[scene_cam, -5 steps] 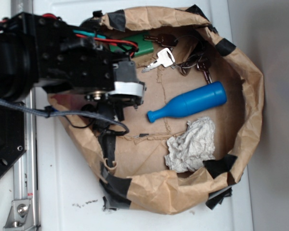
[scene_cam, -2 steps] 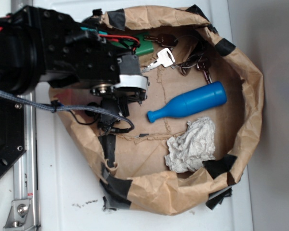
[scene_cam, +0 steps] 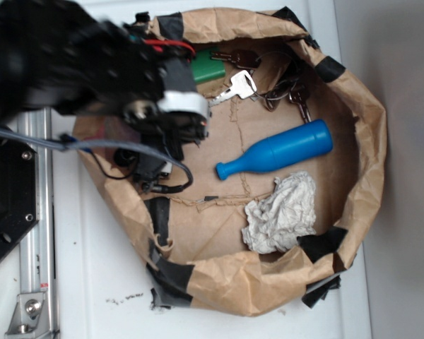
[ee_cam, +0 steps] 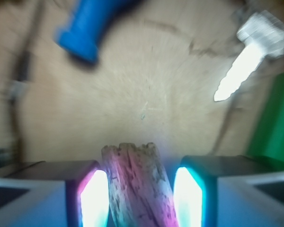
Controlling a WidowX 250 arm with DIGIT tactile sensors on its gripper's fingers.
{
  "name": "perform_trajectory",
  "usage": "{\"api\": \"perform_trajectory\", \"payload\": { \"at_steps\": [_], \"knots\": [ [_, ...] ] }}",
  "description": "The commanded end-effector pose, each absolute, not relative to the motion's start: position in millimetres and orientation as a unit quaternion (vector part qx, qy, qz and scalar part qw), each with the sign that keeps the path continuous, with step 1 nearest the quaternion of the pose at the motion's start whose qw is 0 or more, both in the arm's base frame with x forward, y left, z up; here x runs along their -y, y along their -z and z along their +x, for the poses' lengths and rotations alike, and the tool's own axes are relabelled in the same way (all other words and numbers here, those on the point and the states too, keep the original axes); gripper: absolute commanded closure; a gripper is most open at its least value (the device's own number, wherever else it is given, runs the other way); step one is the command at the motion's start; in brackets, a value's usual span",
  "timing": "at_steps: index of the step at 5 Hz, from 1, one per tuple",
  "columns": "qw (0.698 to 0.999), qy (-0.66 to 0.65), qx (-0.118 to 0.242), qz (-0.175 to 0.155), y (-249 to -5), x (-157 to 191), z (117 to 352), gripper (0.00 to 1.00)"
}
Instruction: Grab the wood chip.
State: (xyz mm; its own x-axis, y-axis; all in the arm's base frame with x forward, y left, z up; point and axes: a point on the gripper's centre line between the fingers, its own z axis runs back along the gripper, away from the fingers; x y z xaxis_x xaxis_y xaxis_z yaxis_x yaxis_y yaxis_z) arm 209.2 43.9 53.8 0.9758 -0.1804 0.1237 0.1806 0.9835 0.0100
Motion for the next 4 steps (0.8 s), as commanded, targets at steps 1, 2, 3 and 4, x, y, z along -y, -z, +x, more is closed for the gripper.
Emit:
{"api": "perform_trajectory", "payload": {
  "at_steps": [1, 2, 3, 4],
  "knots": [
    [0.992, -0.054, 0.111, -0.038, -157.3, -25.4, 218.9, 1.00],
    [0.991, -0.090, 0.093, -0.036, -161.2, -19.9, 237.3, 1.00],
    [0.985, -0.131, 0.112, -0.005, -150.0, -23.1, 245.6, 1.00],
    [0.983, -0.132, 0.126, 0.030, -142.8, -24.0, 250.9, 1.00]
  ]
}}
